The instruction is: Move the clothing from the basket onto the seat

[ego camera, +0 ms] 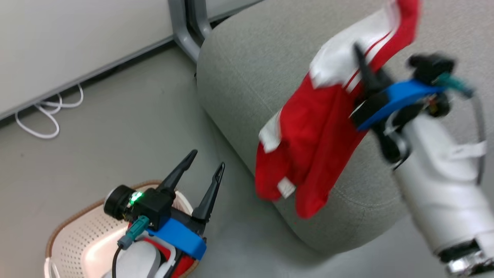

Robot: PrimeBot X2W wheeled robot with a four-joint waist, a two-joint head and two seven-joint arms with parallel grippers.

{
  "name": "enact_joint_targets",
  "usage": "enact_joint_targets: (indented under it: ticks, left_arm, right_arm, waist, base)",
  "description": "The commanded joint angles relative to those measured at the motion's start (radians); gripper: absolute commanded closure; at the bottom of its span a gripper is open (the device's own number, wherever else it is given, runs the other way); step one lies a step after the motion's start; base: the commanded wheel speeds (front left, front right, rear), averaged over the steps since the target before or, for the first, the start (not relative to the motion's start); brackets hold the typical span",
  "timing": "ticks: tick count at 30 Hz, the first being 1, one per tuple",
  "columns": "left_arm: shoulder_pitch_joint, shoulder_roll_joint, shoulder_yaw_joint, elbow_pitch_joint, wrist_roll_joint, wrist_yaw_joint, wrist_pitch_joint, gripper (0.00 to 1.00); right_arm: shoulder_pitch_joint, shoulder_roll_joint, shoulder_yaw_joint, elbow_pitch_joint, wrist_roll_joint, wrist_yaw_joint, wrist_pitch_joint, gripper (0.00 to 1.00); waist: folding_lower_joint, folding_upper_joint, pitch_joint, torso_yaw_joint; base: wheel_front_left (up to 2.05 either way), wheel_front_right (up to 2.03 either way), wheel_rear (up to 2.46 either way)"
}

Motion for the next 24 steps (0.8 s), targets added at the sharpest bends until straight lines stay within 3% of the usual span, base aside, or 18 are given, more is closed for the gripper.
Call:
enact_joint_targets:
  ticks: [1, 8, 14, 24]
  left_arm:
    - [-0.047, 0.022, -0.016, -0.012, 0.005, -0.003, -0.003, 0.00]
    - [-0.148, 0.069, -0.073, -0.036, 0.000, -0.003, -0.003, 0.00]
    - [-0.207, 0.106, -0.094, -0.070, 0.006, -0.003, -0.003, 0.00]
    - [-0.261, 0.106, -0.128, -0.103, -0.003, -0.003, -0.003, 0.00]
  right_arm:
    - [-0.074, -0.034, -0.049, -0.001, 0.019, 0.000, 0.002, 1.00]
    - [-0.233, -0.205, -0.254, 0.006, -0.007, 0.000, -0.016, 1.00]
    - [-0.318, -0.312, -0.424, -0.010, -0.074, 0.000, -0.024, 1.00]
    - [-0.216, -0.326, -0.666, 0.028, -0.108, 0.000, -0.036, 1.00]
  waist:
    - [0.0000, 0.0000, 0.088, 0.047]
    - [0.0000, 0.0000, 0.227, 0.146]
    - [0.0000, 0.0000, 0.339, 0.198]
    - [0.0000, 0.0000, 0.424, 0.254]
  base:
    - [0.00, 0.00, 0.00]
    - [0.00, 0.00, 0.00]
    - [0.00, 0.00, 0.00]
    - [0.00, 0.00, 0.00]
